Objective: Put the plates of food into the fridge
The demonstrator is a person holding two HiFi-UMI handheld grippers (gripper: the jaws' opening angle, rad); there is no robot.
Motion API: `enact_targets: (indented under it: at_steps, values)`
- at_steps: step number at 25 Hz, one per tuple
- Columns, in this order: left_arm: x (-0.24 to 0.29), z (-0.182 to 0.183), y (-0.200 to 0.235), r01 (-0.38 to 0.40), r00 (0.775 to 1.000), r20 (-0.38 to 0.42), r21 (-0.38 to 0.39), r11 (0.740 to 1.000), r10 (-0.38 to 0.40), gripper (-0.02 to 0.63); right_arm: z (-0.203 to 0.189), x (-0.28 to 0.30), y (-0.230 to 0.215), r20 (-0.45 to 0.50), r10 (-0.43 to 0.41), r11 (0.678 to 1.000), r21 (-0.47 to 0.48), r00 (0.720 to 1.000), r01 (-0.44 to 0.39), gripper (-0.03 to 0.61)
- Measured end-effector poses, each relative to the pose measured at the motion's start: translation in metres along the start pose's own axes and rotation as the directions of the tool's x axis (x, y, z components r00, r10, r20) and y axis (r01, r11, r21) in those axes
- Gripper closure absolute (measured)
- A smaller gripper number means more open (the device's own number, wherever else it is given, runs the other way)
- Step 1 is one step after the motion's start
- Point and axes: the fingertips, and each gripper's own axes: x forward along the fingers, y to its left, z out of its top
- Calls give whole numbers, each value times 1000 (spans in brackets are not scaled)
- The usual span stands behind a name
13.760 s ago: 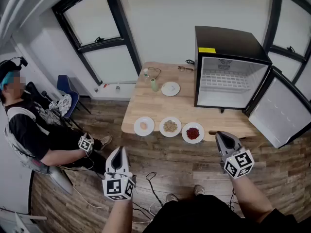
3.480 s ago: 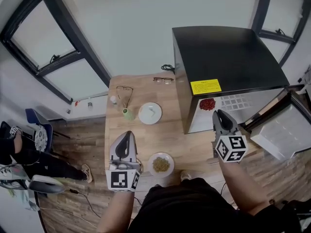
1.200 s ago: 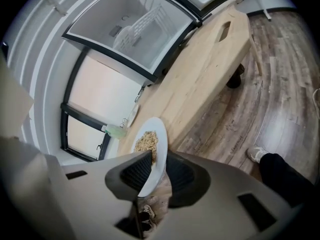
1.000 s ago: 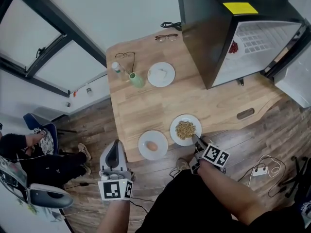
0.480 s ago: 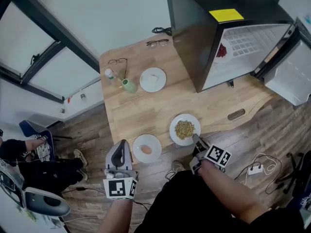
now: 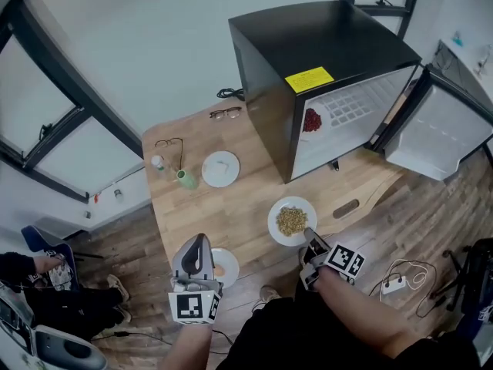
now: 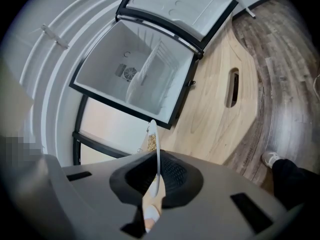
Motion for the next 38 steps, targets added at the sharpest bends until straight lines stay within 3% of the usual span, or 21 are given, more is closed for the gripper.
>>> enact_targets:
  at_steps: [6, 12, 19, 29, 38]
  values:
    - [37, -6, -19, 24, 999, -23, -8, 1000, -25, 611, 48, -15, 11, 28, 11, 999, -39, 1000, -10, 548]
    - [78, 25, -37, 56, 998, 40, 6, 998, -56, 611, 97, -22, 22, 92, 46, 999, -14, 995, -45, 548]
    - [115, 49, -59, 73, 995, 59, 24, 997, -74, 611, 146, -29, 33, 140, 88, 996, 14, 986, -91, 548]
    - [163, 76, -73, 33, 995, 87, 45, 998, -37, 611, 252, -33, 32, 263, 113, 993, 12, 958, -120, 548]
    - [194, 84, -83, -28, 995, 92, 42, 999, 24, 611, 321, -8, 46, 269, 149, 989, -37, 951, -144, 548]
